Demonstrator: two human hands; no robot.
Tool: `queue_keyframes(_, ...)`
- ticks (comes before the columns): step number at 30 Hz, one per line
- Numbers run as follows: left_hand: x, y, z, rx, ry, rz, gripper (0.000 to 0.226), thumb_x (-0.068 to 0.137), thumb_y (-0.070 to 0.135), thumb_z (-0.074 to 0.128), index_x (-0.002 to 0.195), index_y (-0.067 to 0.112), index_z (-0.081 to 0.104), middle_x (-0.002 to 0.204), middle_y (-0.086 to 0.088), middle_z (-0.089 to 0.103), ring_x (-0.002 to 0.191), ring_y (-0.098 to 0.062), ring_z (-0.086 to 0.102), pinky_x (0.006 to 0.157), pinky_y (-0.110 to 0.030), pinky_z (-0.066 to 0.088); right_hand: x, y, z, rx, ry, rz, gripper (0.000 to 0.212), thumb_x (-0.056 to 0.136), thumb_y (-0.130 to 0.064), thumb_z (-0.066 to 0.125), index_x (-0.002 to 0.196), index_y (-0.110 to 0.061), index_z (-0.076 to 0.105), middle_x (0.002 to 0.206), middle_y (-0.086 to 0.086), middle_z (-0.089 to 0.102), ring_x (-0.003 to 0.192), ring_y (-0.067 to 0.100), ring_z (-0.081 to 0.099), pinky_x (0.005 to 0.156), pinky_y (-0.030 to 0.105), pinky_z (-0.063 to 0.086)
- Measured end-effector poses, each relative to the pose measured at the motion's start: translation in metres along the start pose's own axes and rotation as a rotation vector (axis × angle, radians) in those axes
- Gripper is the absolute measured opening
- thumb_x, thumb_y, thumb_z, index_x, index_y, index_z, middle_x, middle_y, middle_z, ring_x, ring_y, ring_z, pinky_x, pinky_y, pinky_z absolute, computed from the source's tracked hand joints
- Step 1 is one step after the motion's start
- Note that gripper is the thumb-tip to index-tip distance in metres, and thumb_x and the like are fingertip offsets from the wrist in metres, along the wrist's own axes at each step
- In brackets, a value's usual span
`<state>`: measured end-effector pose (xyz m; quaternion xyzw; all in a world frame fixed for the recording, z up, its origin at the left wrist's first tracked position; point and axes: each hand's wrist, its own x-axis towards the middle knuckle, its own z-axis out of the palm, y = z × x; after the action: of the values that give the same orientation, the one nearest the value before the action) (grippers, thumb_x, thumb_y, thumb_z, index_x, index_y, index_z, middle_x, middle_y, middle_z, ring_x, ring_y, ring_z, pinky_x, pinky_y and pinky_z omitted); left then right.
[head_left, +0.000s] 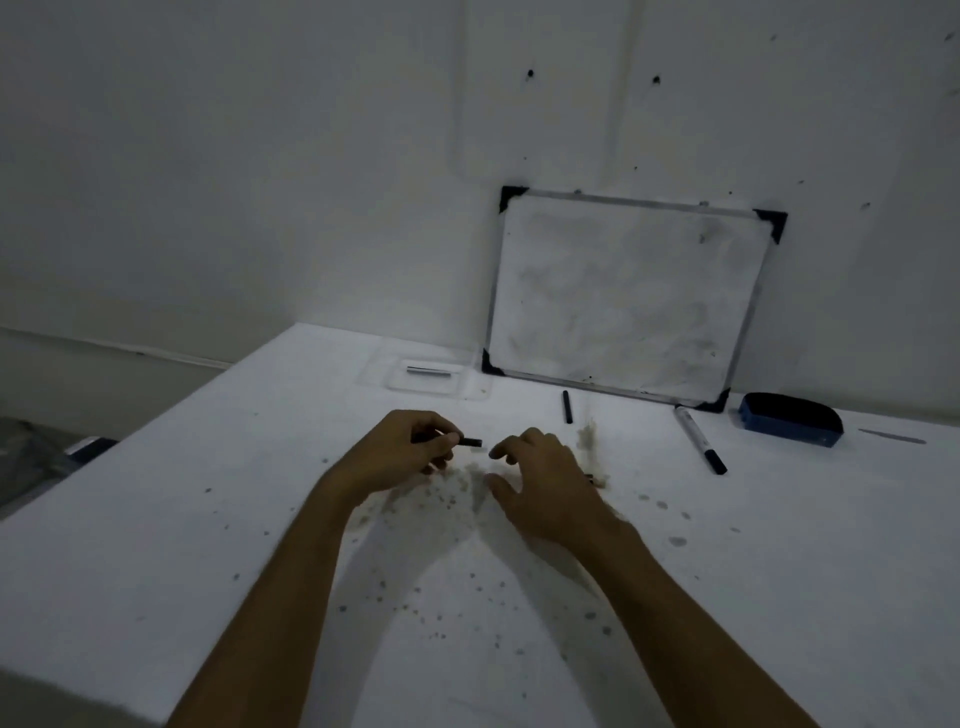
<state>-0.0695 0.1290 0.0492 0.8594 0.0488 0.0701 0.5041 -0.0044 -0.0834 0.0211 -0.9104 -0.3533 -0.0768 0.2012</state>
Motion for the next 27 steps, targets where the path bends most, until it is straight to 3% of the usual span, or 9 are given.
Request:
queue_keyframes(4, 0.018, 0.003, -0.035, -0.061, 0.145, 0.032, 0.017, 0.100, 0.020, 0.064, 0.112, 0.014, 0.074, 0.090, -0.004, 0.078, 0.083, -0.018, 0.075, 0.072, -0.021, 0.059, 0.041, -0.011, 0.024, 0.073, -0.151, 0.100, 0.059, 0.096, -0.049, 0.055, 0.146, -0.017, 0.048, 0.149, 0.008, 0.046, 0.134, 0.028, 0.046, 0.112, 0.041, 0.039)
queue_keyframes(8, 0.063, 0.001, -0.067, 0.040, 0.221, 0.054, 0.019, 0.101, 0.016, 0.058, 0.113, 0.018, 0.074, 0.094, 0.001, 0.078, 0.085, -0.017, 0.070, 0.074, -0.027, 0.054, 0.061, -0.002, 0.047, 0.056, -0.057, 0.172, 0.071, 0.097, -0.067, 0.035, 0.155, -0.025, 0.037, 0.166, 0.006, 0.028, 0.154, 0.025, 0.020, 0.125, 0.042, 0.016)
queue_keyframes(11, 0.109, 0.000, -0.077, 0.211, 0.213, 0.082, 0.015, 0.099, 0.019, 0.061, 0.110, 0.021, 0.072, 0.093, 0.006, 0.080, 0.083, -0.009, 0.070, 0.065, -0.016, 0.047, 0.064, 0.006, 0.060, 0.050, -0.051, 0.164, 0.075, 0.097, -0.069, 0.025, 0.159, -0.027, 0.027, 0.170, 0.004, 0.017, 0.157, 0.022, 0.009, 0.127, 0.041, 0.008)
queue_keyframes(15, 0.170, -0.010, -0.079, 0.403, 0.095, 0.004, 0.013, 0.095, 0.016, 0.067, 0.106, 0.016, 0.073, 0.101, -0.003, 0.079, 0.085, -0.012, 0.071, 0.061, -0.010, 0.045, 0.066, 0.011, 0.066, 0.046, -0.012, 0.165, 0.075, 0.096, -0.071, 0.025, 0.159, -0.030, 0.027, 0.170, 0.001, 0.016, 0.157, 0.020, 0.009, 0.127, 0.040, 0.007)
queue_keyframes(19, 0.206, -0.024, -0.071, 0.573, -0.028, -0.048, 0.020, 0.092, 0.014, 0.069, 0.110, 0.011, 0.077, 0.114, -0.007, 0.072, 0.096, -0.018, 0.064, 0.077, -0.022, 0.047, 0.066, 0.013, 0.067, 0.043, -0.008, 0.167, 0.075, 0.096, -0.071, 0.026, 0.159, -0.031, 0.027, 0.170, -0.001, 0.017, 0.157, 0.019, 0.010, 0.126, 0.039, 0.006)
queue_keyframes(27, 0.211, -0.034, -0.069, 0.555, 0.060, -0.057, 0.020, 0.095, 0.018, 0.066, 0.111, 0.014, 0.078, 0.121, -0.005, 0.073, 0.104, -0.017, 0.063, 0.084, -0.022, 0.043, 0.066, 0.013, 0.067, 0.065, 0.006, 0.167, 0.074, 0.095, -0.072, 0.029, 0.157, -0.031, 0.031, 0.169, -0.001, 0.021, 0.156, 0.020, 0.013, 0.125, 0.038, 0.007)
